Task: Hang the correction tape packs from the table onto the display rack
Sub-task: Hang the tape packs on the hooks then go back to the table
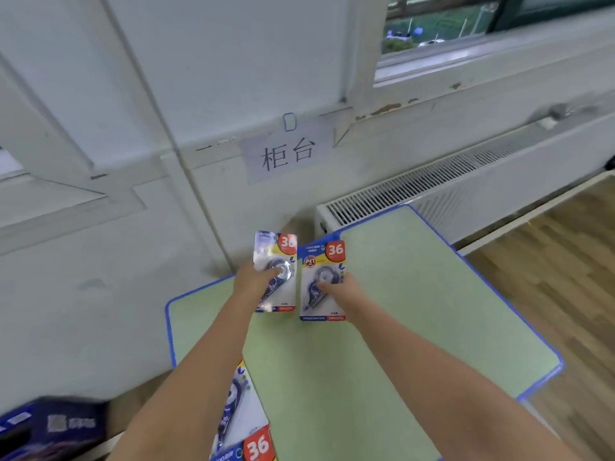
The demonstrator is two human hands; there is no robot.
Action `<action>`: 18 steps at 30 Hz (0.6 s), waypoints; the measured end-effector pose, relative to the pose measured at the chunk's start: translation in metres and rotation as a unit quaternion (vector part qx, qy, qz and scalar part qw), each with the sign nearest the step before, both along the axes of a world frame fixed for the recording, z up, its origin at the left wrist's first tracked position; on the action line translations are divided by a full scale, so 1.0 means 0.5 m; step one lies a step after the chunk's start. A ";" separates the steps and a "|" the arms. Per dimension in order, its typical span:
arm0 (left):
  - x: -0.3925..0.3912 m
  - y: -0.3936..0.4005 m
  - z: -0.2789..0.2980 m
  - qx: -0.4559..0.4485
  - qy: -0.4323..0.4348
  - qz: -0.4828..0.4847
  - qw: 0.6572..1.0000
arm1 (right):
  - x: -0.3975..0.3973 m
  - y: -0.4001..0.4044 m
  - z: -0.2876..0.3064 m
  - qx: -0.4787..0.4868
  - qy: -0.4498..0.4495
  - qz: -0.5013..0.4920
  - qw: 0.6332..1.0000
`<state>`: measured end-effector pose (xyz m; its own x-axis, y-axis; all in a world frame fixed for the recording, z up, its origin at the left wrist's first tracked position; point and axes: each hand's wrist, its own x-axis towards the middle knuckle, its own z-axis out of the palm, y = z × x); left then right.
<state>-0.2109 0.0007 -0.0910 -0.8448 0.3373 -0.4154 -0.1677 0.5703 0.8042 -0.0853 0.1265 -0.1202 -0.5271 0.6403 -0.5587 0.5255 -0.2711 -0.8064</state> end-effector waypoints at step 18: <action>0.844 0.639 0.262 0.227 -0.040 -0.367 0.901 | 1.028 0.481 0.340 0.106 0.159 -0.301 0.934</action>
<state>0.2110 0.3200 0.0399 -0.2991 0.9434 -0.1435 0.0530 0.1666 0.9846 0.4288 0.3673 0.0495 -0.1536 0.9524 -0.2633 0.0547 -0.2578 -0.9646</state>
